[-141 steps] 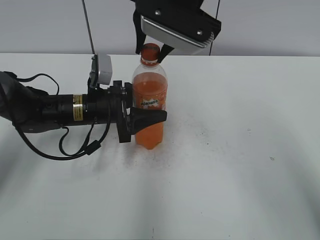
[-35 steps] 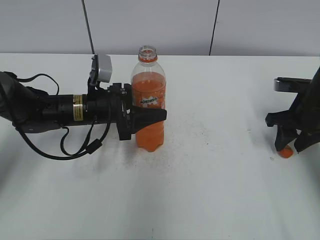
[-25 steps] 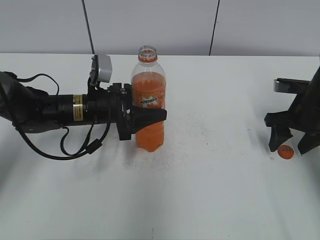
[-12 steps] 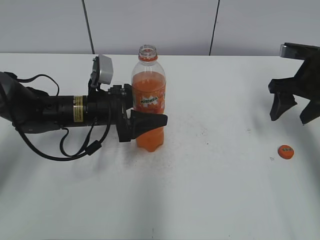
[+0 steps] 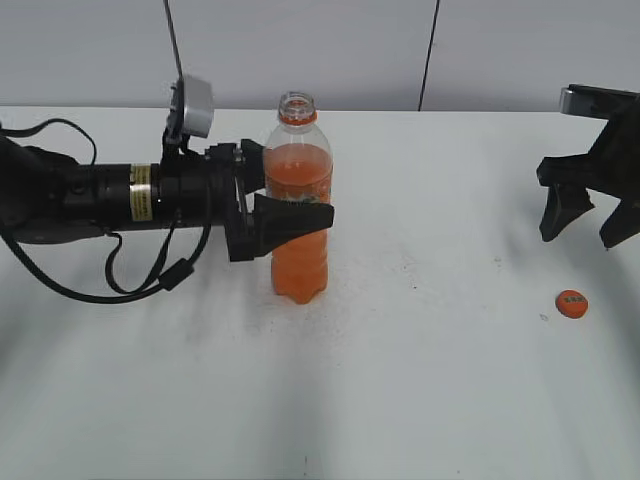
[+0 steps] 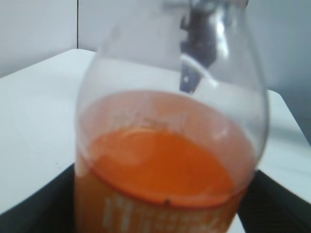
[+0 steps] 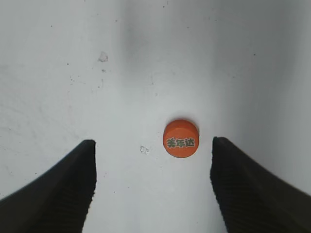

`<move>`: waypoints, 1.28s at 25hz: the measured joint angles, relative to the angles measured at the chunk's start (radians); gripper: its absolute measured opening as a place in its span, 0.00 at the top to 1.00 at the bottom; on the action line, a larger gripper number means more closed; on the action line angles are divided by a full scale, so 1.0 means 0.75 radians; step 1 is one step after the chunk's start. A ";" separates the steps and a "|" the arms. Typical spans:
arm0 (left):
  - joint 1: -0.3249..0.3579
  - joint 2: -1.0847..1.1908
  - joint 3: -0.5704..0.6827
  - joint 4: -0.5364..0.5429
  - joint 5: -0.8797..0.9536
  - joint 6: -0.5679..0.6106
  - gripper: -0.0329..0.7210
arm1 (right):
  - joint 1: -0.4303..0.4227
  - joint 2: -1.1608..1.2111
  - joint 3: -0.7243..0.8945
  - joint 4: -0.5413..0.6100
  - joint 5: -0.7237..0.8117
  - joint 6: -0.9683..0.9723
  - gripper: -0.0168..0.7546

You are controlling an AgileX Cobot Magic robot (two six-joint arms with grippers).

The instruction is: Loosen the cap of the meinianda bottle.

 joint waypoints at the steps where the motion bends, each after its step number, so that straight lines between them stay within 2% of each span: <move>1: 0.001 -0.020 0.000 0.005 0.000 0.000 0.22 | 0.000 0.000 0.000 0.000 0.000 0.000 0.27; 16: 0.001 -0.434 0.006 0.007 0.087 -0.003 0.22 | 0.000 -0.016 0.000 0.000 0.062 -0.014 0.27; 20: 0.001 -0.589 0.006 0.007 0.173 -0.003 0.22 | 0.000 -0.057 -0.005 -0.001 0.099 -0.026 0.27; 25: 0.001 -0.794 0.006 0.007 0.468 -0.085 0.22 | 0.000 -0.108 -0.082 -0.006 0.187 -0.040 0.27; 32: 0.001 -1.071 0.007 0.010 1.029 -0.206 0.22 | 0.000 -0.149 -0.261 -0.007 0.347 -0.064 0.27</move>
